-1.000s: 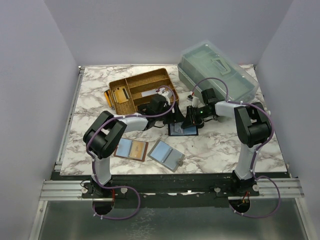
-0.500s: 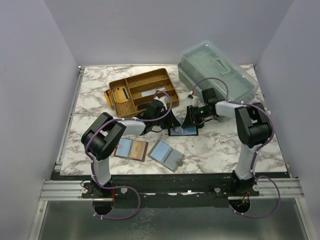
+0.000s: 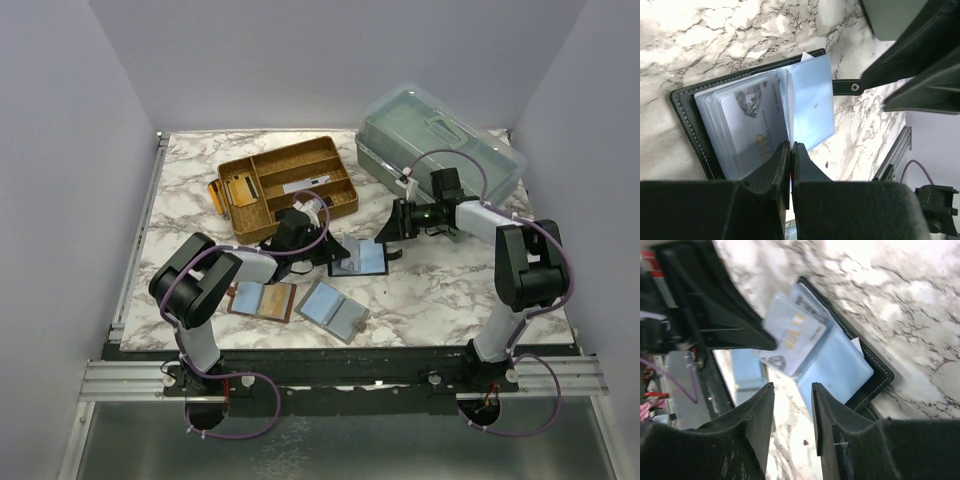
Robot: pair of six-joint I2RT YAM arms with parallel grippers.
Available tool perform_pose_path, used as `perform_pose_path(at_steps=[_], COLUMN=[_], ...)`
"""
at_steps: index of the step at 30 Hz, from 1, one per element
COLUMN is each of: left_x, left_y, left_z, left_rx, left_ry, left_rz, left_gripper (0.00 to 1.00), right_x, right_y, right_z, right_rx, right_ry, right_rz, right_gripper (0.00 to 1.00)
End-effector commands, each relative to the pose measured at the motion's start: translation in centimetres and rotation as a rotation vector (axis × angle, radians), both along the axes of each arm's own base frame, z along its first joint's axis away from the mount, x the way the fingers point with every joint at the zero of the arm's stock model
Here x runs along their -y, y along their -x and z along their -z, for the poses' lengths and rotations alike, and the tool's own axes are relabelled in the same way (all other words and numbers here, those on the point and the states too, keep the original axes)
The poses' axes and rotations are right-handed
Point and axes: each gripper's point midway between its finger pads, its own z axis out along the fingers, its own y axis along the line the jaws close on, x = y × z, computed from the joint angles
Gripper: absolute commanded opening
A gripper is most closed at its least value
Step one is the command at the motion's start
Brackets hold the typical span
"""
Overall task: Take the credit cards out of the card holder
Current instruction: Pick up the card holder from the center of the board.
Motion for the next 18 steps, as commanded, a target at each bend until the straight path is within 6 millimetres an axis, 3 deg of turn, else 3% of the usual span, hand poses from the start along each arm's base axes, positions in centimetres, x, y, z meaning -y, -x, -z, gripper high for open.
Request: perform_pose_path(at_steps=[1,11,18], left_x=[0.6,0.3,-0.1], left_y=[0.0,0.0,0.2], left_z=[-4.1,-6.2,-7.7], left_rx=[0.101,0.153,0.195], left_ry=[0.202,0.318,0.337], left_rz=[0.002,-0.037,-0.056], left_gripper=[0.00,0.00,0.00], right_x=[-1.2,-1.9,-1.9], right_y=[2.2,2.7,2.6], right_z=[-4.0,-3.6,-5.2], right_rx=[-0.005,0.022,0.167], right_ry=[-0.244,-0.229,-0.201], right_rz=[-0.118,-0.138,-0.143], right_gripper=[0.42,0.44,0.50])
